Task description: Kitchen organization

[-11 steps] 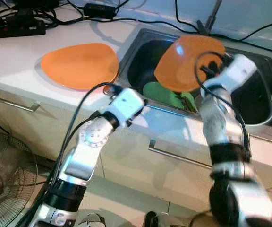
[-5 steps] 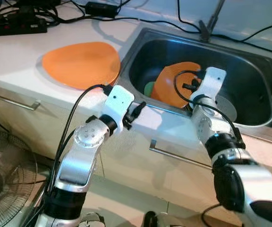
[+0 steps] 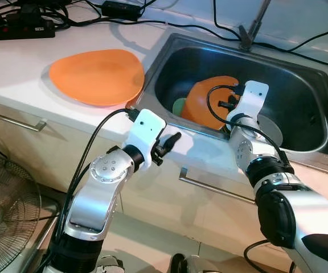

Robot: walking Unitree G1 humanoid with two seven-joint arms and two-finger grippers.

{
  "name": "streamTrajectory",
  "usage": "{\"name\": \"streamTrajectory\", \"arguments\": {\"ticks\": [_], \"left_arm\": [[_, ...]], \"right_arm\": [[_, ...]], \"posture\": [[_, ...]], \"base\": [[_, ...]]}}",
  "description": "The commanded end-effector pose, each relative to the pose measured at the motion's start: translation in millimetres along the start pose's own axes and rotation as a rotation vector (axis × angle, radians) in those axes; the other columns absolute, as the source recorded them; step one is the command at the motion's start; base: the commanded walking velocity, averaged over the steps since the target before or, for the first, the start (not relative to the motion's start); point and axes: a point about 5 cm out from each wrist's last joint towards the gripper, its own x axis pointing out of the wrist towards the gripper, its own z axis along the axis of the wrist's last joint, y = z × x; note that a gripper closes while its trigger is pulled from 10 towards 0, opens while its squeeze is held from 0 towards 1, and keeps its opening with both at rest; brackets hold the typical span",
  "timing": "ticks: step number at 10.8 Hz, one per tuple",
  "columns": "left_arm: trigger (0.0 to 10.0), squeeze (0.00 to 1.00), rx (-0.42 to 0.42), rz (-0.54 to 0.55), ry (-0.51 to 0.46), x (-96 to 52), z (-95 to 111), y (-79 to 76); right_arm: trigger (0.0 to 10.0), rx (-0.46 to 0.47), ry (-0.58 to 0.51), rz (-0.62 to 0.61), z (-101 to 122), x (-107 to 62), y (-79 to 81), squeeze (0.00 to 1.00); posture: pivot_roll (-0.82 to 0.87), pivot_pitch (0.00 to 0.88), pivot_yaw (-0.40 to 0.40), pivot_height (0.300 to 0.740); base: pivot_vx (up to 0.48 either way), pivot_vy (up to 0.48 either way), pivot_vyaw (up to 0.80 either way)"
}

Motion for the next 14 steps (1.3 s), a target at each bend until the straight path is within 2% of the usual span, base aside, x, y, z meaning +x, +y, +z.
{"name": "streamTrajectory", "arguments": {"ticks": [1,2,4,5,9,10,11,12,14], "left_arm": [[10.0,0.00,-0.006,-0.024,0.004,-0.9,1,-5.8],[10.0,0.00,-0.006,-0.027,0.007,-0.8,1,-6.4],[10.0,0.00,-0.004,-0.032,0.009,0.2,1,-6.9],[10.0,0.00,-0.003,-0.030,0.002,1.4,2,-6.2],[10.0,0.00,0.013,0.020,-0.046,7.0,6,-1.5],[10.0,0.00,0.034,0.054,-0.070,10.1,8,2.1],[10.0,0.00,0.048,0.068,-0.079,12.0,7,3.7],[10.0,0.00,0.054,0.078,-0.089,12.4,8,4.4],[10.0,0.00,0.084,0.145,-0.142,10.4,9,11.7]], "right_arm": [[10.0,-0.009,0.040,-0.008,-10,-1.3,-3.5,0.40],[10.0,-0.009,0.038,-0.010,-9,-1.2,-4.1,0.00],[10.0,-0.008,0.032,-0.014,-8,-0.8,-6.2,0.00],[10.0,-0.006,-0.004,-0.015,-1,0.4,-5.7,0.00],[10.0,0.016,-0.231,0.047,35,-2.7,3.4,0.00],[10.0,0.048,-0.356,0.116,48,-19.6,12.6,0.00],[10.0,0.059,-0.386,0.138,45,-35.7,16.4,0.00],[10.0,0.066,-0.387,0.144,41,-44.2,17.4,0.00],[10.0,0.038,-0.354,0.181,18,-78.5,19.2,0.00]], "posture": [[0.10,0.144,-0.123,0.740],[0.10,0.144,-0.123,0.740],[0.09,0.141,-0.122,0.740],[0.09,0.137,-0.119,0.740],[0.04,0.126,-0.118,0.740],[0.02,0.121,-0.115,0.740],[0.00,0.114,-0.111,0.740],[0.00,0.111,-0.109,0.740],[-0.02,0.102,-0.106,0.740]], "base": [[0.000,0.000,0.00],[0.000,0.000,0.00],[0.000,0.000,0.00],[0.000,0.000,0.00],[0.000,0.000,0.00],[0.000,0.000,0.00],[0.000,0.000,0.00],[0.000,0.000,0.00],[0.000,0.000,0.00]]}}
